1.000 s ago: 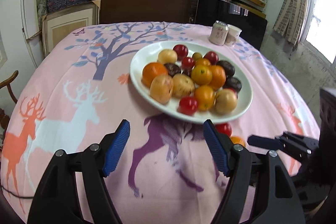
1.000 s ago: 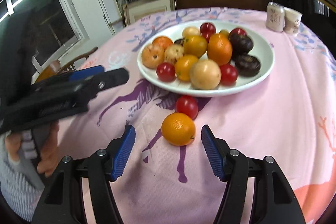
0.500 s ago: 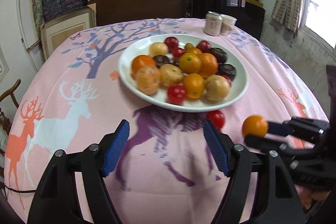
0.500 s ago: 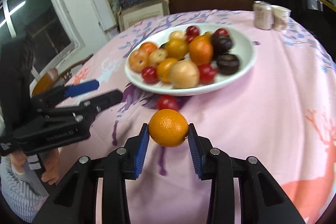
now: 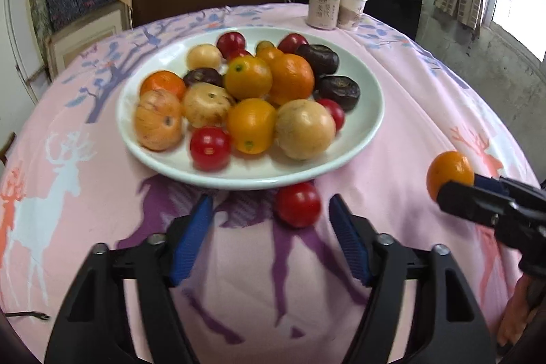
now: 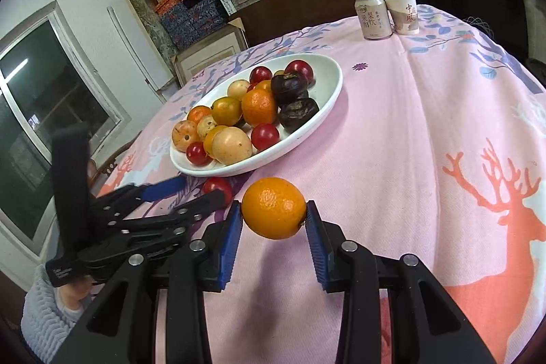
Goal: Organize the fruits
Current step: 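Grasp a red apple with the left tool while the right grasps an orange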
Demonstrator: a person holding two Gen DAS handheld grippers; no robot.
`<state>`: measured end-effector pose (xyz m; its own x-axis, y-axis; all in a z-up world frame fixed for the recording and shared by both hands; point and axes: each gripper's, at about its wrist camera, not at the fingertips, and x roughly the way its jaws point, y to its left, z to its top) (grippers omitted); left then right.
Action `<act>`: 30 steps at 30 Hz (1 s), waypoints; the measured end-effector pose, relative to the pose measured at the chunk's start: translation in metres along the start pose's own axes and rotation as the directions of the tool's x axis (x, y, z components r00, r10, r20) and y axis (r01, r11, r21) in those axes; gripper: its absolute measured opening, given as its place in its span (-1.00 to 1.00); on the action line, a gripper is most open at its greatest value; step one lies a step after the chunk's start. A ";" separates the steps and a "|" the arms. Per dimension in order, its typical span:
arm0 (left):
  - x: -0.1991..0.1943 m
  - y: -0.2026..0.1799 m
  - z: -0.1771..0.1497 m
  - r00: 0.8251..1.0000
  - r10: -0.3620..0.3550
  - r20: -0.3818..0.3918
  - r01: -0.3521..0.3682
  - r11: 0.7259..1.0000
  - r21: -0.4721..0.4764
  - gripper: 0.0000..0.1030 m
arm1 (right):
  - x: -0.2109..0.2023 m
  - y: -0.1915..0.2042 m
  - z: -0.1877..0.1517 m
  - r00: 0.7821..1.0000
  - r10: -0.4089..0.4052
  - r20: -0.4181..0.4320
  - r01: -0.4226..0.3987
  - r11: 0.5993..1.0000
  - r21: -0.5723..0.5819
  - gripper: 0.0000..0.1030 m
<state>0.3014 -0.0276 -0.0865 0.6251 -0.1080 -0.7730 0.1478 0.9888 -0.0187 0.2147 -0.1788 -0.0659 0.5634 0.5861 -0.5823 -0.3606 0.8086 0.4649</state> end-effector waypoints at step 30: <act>-0.049 0.031 0.058 0.971 0.133 0.199 -0.135 0.991 -0.006 -0.49 | 0.016 0.057 0.085 0.995 -0.039 0.094 0.052 0.989 -0.137 -0.26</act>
<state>0.3197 0.0027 -0.0120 0.7792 0.0065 -0.6268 0.0575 0.9950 0.0818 0.2667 -0.1278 0.0076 0.6445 0.5463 -0.5350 -0.4293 0.8375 0.3381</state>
